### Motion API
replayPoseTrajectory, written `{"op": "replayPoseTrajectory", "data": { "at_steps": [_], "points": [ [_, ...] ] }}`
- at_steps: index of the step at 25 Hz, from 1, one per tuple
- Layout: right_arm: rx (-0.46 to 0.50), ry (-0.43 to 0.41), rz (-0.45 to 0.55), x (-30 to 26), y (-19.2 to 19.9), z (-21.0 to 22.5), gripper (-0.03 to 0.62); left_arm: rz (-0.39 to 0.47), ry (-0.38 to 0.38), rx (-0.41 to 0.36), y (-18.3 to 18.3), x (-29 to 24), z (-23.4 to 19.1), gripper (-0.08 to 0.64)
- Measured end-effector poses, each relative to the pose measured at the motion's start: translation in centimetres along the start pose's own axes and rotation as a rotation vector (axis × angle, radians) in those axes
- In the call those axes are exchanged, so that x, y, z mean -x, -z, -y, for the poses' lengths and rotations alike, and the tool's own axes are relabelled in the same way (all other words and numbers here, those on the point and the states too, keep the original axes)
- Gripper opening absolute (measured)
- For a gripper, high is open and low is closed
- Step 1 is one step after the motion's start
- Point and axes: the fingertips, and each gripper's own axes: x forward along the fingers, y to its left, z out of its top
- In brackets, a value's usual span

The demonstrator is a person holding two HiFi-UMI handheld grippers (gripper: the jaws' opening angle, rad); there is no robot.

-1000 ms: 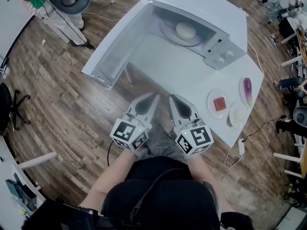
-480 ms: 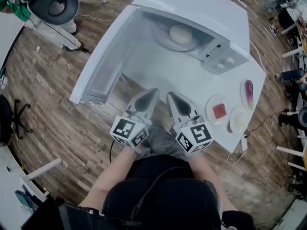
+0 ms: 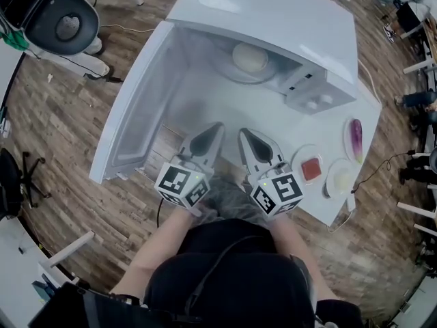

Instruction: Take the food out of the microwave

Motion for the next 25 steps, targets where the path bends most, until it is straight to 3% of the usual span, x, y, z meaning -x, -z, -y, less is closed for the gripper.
{"op": "replayPoseTrajectory", "data": {
  "at_steps": [14, 25],
  "points": [
    [-0.060, 0.016, -0.018, -4.3, -1.3, 5.8, 0.020, -0.034, -0.005, -0.002, -0.8, -6.3, -2.9, 0.011],
    [-0.075, 0.034, -0.038, -5.1, -0.8, 7.4, 0.020, -0.020, -0.025, 0.024, -1.0, -8.1, -4.6, 0.011]
  ]
}}
